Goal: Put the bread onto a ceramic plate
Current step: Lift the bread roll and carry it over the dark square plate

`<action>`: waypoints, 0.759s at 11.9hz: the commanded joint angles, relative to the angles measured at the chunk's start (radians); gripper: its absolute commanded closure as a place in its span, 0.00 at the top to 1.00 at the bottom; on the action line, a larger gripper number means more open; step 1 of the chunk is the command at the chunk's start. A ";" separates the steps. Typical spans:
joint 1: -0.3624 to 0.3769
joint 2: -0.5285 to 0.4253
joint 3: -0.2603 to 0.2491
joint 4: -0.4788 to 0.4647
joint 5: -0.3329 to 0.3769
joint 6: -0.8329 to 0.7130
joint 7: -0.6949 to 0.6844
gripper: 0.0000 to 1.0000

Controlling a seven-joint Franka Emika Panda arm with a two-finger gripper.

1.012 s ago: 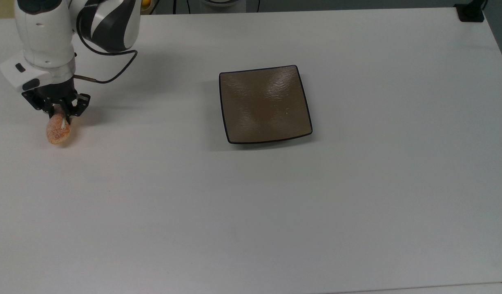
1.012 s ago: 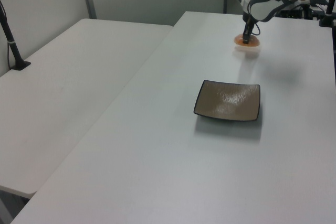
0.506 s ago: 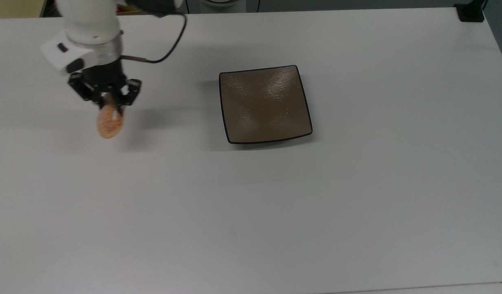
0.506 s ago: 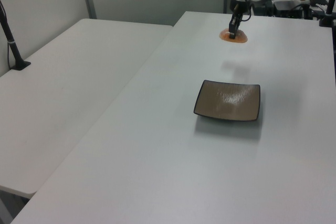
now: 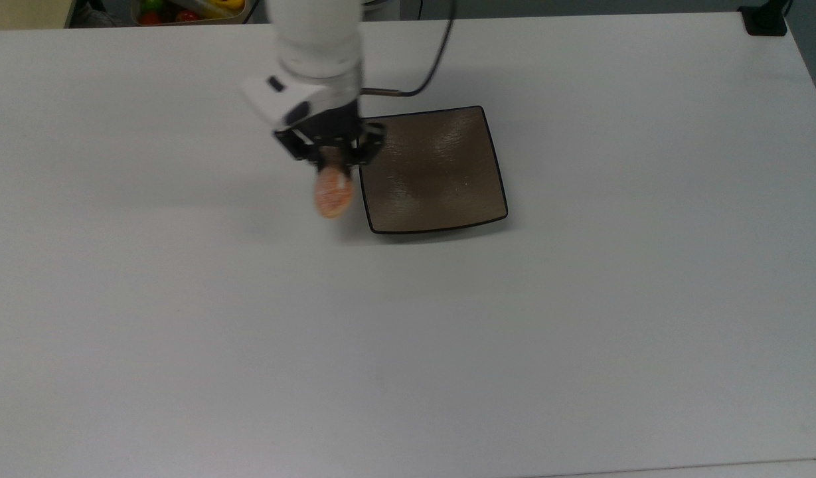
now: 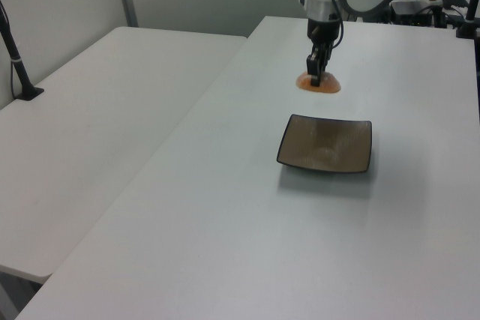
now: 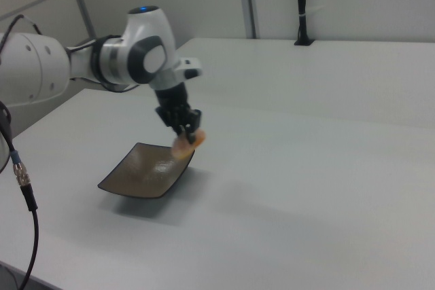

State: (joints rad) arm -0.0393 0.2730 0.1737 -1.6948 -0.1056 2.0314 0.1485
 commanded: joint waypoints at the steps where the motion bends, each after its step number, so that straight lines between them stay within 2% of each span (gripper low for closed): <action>1: 0.012 -0.043 0.108 -0.036 -0.011 -0.057 0.133 0.35; 3: 0.027 -0.040 0.163 -0.052 -0.012 -0.074 0.193 0.35; 7: 0.079 0.029 0.167 -0.060 -0.022 -0.066 0.221 0.36; 8: 0.084 0.031 0.167 -0.060 -0.029 -0.068 0.232 0.44; 9: 0.082 0.032 0.167 -0.060 -0.029 -0.065 0.233 0.57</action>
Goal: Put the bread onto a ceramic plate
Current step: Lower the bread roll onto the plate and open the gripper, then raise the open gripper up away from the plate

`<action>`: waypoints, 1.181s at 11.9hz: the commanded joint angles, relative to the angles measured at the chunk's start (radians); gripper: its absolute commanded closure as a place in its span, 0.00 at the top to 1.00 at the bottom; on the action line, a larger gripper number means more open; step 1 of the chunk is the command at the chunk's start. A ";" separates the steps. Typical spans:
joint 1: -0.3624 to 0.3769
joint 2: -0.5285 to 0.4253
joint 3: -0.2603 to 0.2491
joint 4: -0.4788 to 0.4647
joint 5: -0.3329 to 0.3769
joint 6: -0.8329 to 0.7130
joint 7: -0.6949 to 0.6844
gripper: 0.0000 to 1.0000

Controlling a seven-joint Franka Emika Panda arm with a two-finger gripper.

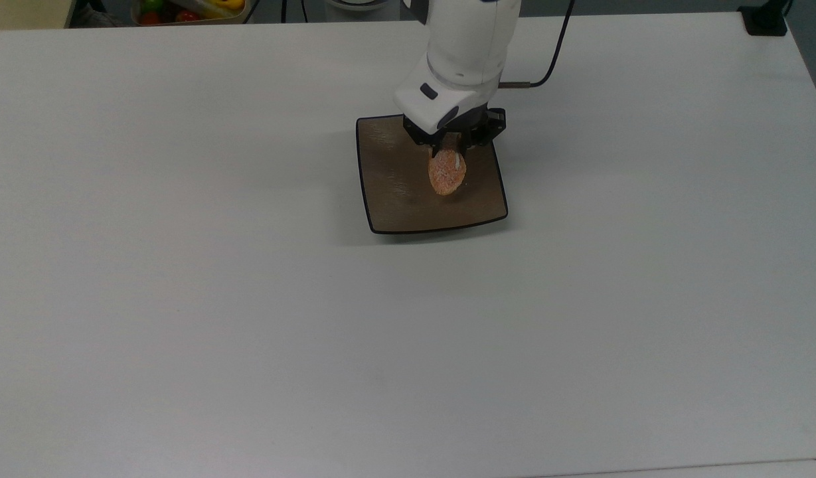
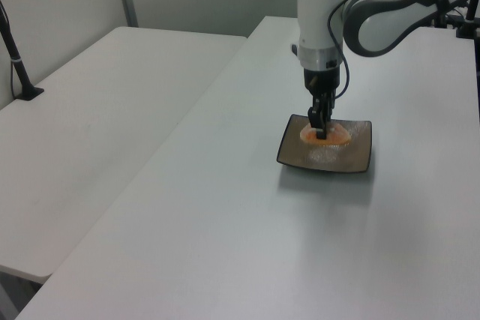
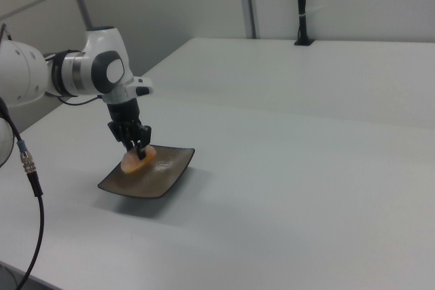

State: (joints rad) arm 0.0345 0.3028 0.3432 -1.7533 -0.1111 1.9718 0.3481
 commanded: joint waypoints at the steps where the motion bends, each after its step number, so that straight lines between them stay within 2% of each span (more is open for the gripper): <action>1: 0.010 0.007 -0.003 -0.002 -0.025 -0.005 0.034 0.85; 2: 0.010 0.009 -0.003 -0.002 -0.025 -0.005 0.034 0.95; 3: 0.010 0.009 -0.003 -0.002 -0.028 -0.005 0.032 1.00; 7: 0.008 0.007 -0.003 0.003 -0.041 -0.007 0.034 1.00; 10: -0.005 -0.045 -0.012 0.012 -0.039 -0.021 0.029 1.00; 12: 0.005 -0.121 -0.096 0.012 -0.032 -0.091 -0.009 1.00; 14: 0.007 -0.206 -0.169 0.012 0.008 -0.151 -0.128 1.00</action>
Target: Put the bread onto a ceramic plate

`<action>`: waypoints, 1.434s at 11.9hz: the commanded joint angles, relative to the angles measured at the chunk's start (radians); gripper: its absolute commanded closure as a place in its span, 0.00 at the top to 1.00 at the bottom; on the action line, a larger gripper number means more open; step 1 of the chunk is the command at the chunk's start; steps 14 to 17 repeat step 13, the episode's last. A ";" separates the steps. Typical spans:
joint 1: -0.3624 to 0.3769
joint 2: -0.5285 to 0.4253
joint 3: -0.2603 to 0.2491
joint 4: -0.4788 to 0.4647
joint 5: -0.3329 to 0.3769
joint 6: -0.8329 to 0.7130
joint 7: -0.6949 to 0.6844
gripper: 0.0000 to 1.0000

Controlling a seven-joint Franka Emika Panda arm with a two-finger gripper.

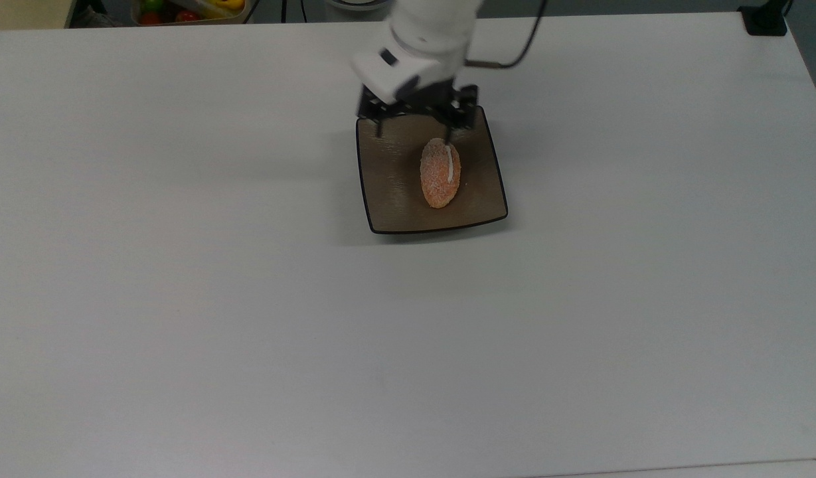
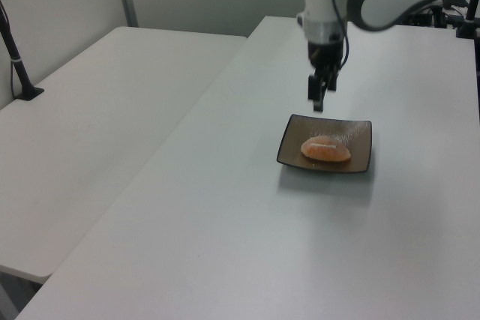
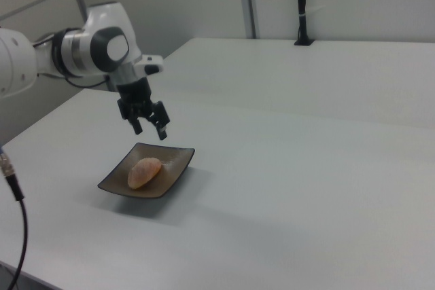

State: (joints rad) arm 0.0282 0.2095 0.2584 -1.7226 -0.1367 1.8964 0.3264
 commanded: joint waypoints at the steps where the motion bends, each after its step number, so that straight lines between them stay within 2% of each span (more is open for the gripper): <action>1: 0.015 -0.155 -0.123 -0.019 0.070 -0.098 -0.154 1.00; 3: 0.015 -0.214 -0.195 -0.012 0.132 -0.141 -0.243 1.00; 5: 0.013 -0.229 -0.243 0.004 0.176 -0.193 -0.296 1.00; 17: 0.010 -0.229 -0.240 0.003 0.178 -0.188 -0.314 1.00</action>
